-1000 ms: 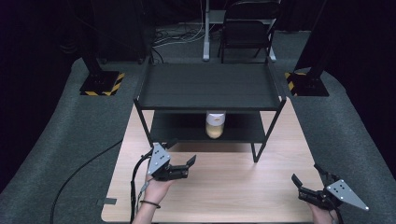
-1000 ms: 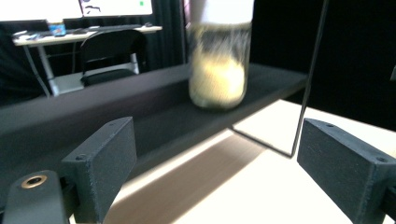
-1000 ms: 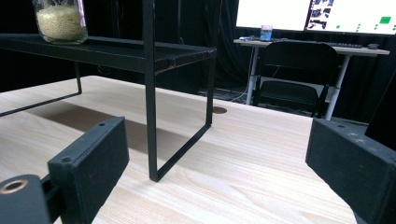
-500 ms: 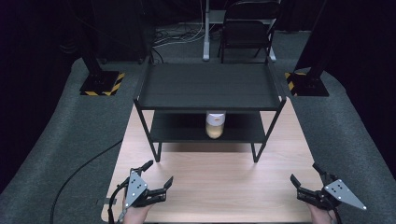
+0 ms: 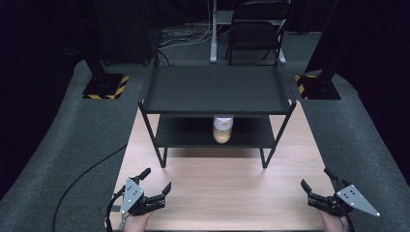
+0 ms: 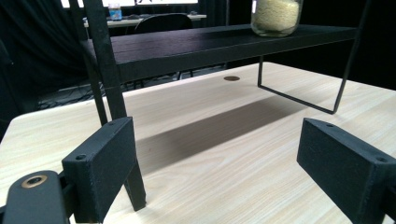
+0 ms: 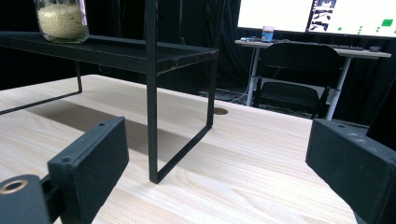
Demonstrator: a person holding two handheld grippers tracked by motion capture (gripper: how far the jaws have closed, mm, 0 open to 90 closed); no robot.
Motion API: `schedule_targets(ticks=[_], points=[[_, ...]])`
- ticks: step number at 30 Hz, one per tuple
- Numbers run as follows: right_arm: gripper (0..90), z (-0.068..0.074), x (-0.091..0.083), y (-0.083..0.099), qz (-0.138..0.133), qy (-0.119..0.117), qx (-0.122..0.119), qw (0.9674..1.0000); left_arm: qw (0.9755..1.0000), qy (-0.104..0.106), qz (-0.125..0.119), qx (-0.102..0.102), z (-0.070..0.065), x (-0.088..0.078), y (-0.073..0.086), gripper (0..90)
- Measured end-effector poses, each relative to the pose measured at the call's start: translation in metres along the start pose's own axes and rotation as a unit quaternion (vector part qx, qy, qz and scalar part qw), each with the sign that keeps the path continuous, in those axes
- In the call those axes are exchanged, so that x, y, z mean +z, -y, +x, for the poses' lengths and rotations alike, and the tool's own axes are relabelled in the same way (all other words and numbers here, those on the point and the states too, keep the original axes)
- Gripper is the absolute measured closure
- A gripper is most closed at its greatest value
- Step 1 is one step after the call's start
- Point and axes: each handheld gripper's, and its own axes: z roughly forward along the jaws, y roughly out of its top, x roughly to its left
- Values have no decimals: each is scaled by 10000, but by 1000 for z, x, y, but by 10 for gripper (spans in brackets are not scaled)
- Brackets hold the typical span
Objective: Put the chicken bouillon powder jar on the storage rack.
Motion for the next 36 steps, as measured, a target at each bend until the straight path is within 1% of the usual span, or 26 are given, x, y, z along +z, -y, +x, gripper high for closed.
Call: schedule_targets(ticks=[1,3,5,6,11,12,15,16,18,25,28,30,36], points=[[49,0,0,0,0,-1,-3,10000,10000,34,-39,-44,2,-1,1,112],[49,1,0,-1,2,-10,-16,10000,9999,45,-99,-68,4,-2,4,106],[49,1,0,-1,-3,-6,-33,10000,9998,37,-103,-158,6,-2,4,101],[49,1,-1,-1,-8,-5,-31,10000,9998,25,-103,-162,6,-2,5,100],[49,1,-2,-1,6,10,-15,10000,10000,-4,-9,-95,6,0,4,100],[49,1,-2,0,-10,21,-16,10000,10000,3,24,-59,6,1,3,100],[50,1,-2,-1,0,15,-30,10000,10000,28,45,-52,6,2,2,100],[50,1,-2,-1,7,8,-28,10000,10000,49,75,14,6,2,2,100],[50,1,-1,-1,19,8,-39,10000,9999,69,76,37,5,3,1,99],[50,1,-2,-1,22,2,-31,10000,10000,61,74,17,4,3,1,87],[51,1,-2,-1,24,-1,-29,10000,9999,26,97,70,5,2,0,87],[51,1,-1,-1,36,-11,-34,10000,10000,4,74,19,6,2,1,87],[51,1,0,-2,57,-30,-48,10000,9999,0,107,10,7,1,1,88]])
